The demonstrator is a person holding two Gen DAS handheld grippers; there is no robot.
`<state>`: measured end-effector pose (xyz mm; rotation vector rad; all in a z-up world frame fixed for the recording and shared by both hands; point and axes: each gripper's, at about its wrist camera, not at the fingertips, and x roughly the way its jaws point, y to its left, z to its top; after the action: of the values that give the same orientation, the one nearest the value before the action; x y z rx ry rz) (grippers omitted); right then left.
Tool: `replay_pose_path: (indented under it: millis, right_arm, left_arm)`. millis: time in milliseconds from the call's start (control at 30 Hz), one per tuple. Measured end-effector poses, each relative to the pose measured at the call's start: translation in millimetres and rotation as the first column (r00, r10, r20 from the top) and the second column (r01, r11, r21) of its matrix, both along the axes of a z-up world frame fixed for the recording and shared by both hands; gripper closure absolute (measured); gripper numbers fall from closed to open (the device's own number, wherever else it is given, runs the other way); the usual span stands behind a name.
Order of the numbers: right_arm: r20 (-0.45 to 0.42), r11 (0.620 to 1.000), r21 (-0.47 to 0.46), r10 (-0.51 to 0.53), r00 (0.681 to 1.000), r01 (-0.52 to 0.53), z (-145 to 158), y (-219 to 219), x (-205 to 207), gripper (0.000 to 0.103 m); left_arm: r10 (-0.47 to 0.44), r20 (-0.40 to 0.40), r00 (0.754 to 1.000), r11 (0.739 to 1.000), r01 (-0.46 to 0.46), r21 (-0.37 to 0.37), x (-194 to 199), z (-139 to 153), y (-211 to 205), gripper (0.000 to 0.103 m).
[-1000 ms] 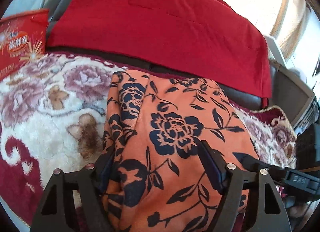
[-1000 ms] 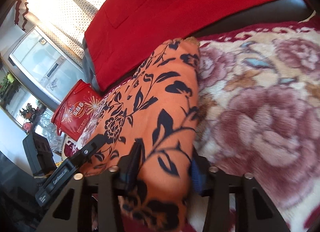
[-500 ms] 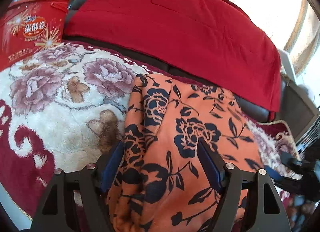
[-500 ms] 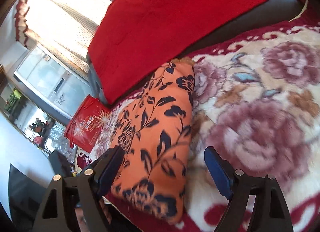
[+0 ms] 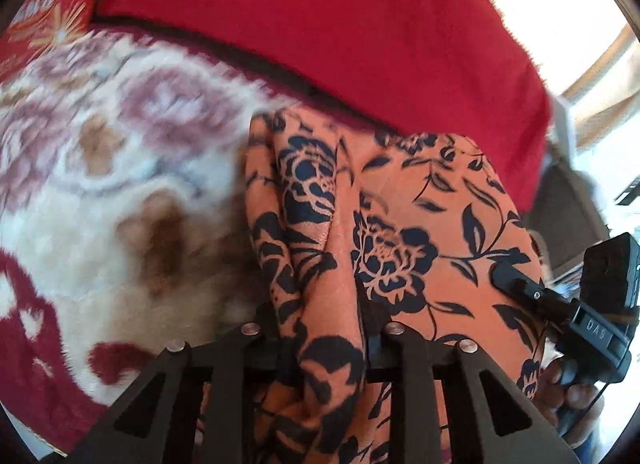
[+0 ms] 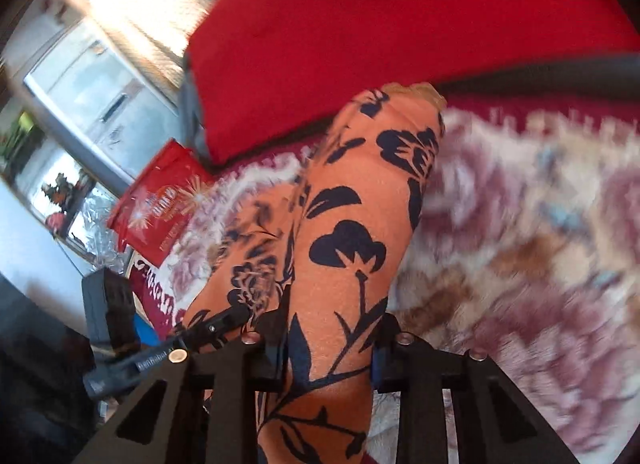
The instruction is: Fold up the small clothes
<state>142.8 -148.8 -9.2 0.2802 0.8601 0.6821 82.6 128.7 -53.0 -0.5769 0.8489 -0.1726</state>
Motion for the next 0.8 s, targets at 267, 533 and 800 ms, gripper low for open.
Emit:
replay_pose_path:
  millis: [267,533,800]
  right_arm:
    - [0.091,0.985,0.063,-0.167,0.982,0.161,46,-107,12,0.071]
    - [-0.043,0.897,-0.024,-0.442,0.896,0.442,-24,-180,3,0.047]
    - [0.185,0.935,-0.063,-0.332,0.925,0.348,4,-118,-39,0.033]
  left_arm:
    - [-0.104,0.157,0.982,0.991,0.088,0.104,35,63,-98,0.069]
    - [-0.085,0.067,0.994,0.938,0.057,0.342,50,32,-135,0.039]
    - [-0.067,0.080,0.995,0.922,0.031,0.385,29,42,-128,0.037]
